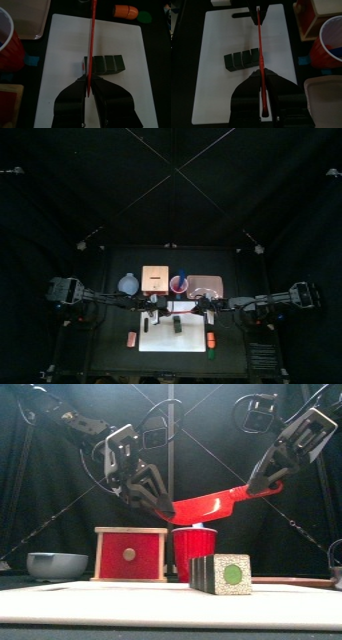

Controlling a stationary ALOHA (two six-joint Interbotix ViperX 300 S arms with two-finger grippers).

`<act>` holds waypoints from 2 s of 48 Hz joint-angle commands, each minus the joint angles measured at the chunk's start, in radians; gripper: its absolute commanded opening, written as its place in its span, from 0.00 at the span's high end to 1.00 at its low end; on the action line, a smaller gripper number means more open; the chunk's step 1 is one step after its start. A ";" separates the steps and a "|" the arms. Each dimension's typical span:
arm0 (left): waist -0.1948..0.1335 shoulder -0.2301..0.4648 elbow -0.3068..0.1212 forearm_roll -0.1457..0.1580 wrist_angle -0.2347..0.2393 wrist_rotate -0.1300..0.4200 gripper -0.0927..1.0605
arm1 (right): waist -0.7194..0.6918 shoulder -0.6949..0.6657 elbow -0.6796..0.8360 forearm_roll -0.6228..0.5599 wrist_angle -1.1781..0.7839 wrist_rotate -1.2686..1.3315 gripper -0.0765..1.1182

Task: Place sushi on board then cut the sushi with the knife then place the pieces on the plate
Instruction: Cut the sushi into 4 pieces

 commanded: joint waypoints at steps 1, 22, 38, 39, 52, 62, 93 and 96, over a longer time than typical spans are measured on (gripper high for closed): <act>-0.012 0.008 -0.032 -0.011 -0.005 -0.003 0.48 | 0.012 0.020 -0.025 0.003 -0.005 -0.002 0.59; -0.063 0.095 -0.077 -0.097 -0.005 -0.002 0.49 | 0.003 0.092 -0.031 0.003 0.058 -0.002 0.59; -0.066 0.101 -0.081 -0.100 -0.005 -0.003 0.49 | -0.002 0.120 -0.031 -0.002 0.058 -0.003 0.59; -0.066 0.103 -0.083 -0.100 -0.005 -0.003 0.49 | -0.002 0.121 -0.032 -0.002 0.058 -0.003 0.59; -0.067 0.110 -0.081 -0.109 -0.005 -0.003 0.49 | -0.009 0.138 -0.034 -0.005 0.058 -0.003 0.59; -0.067 0.114 -0.080 -0.117 -0.005 -0.003 0.49 | -0.012 0.149 -0.035 -0.005 0.058 -0.003 0.59; -0.066 0.172 -0.081 -0.123 -0.005 -0.003 0.49 | -0.012 0.227 -0.032 0.003 0.060 -0.002 0.59; -0.067 0.179 -0.081 -0.123 -0.005 -0.003 0.49 | -0.011 0.239 -0.032 0.003 0.058 -0.002 0.59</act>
